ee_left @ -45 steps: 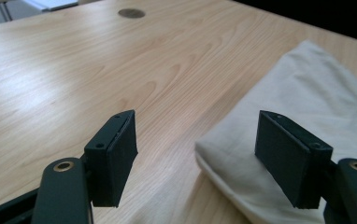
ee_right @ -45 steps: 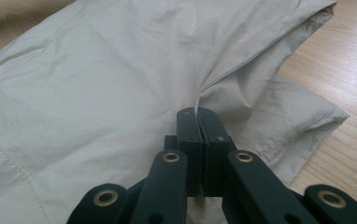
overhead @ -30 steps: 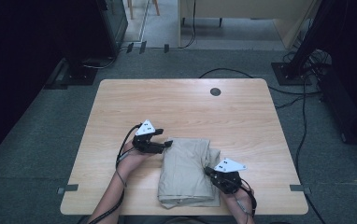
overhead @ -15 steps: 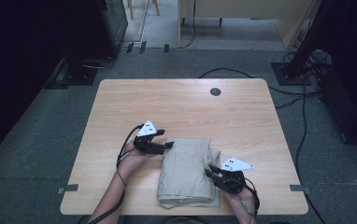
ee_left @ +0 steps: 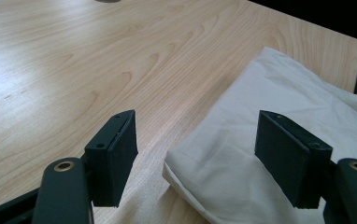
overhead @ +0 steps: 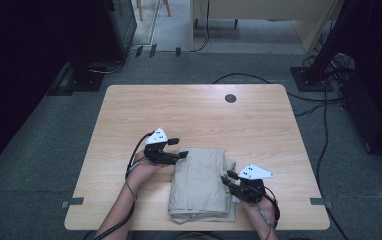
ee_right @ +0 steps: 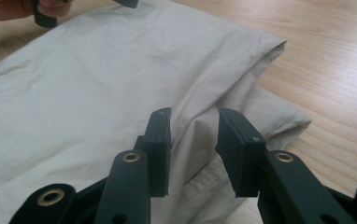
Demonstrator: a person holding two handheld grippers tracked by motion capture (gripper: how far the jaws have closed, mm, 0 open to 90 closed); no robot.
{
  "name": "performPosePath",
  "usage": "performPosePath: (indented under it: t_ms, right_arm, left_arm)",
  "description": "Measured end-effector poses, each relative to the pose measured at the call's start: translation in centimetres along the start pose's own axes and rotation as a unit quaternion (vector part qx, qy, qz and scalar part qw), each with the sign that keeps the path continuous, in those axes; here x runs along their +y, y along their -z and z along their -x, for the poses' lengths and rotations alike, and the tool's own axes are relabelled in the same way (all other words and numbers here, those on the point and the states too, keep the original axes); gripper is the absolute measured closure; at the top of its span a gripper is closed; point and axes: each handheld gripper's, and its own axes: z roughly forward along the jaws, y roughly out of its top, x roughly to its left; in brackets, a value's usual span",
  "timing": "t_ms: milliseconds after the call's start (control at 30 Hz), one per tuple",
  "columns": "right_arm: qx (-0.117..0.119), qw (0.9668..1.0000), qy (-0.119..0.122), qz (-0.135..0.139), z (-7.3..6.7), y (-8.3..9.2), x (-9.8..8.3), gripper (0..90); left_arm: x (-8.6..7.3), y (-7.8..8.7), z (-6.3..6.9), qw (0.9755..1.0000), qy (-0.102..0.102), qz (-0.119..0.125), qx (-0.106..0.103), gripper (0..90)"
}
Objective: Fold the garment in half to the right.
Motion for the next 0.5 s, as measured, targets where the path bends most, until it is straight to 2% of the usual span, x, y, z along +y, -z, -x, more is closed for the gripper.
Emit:
performPosePath:
  t_ms: [233,400,500]
  right_arm:
    - [0.015,0.9987,-0.008,-0.049,0.7,-2.1,0.0,64.3]
    - [0.015,0.9983,-0.012,-0.056,0.8,-2.9,0.2,65.5]
    - [0.01,0.9983,-0.007,-0.056,0.8,-3.5,0.5,65.7]
  left_arm:
    - [-0.3,0.0,0.0,1.0,-0.001,-0.007,0.004,29.7]
    - [-0.4,0.0,-0.1,0.9999,0.001,-0.008,0.007,29.7]
    - [-0.5,0.2,-0.2,0.9999,0.002,-0.007,0.01,29.7]
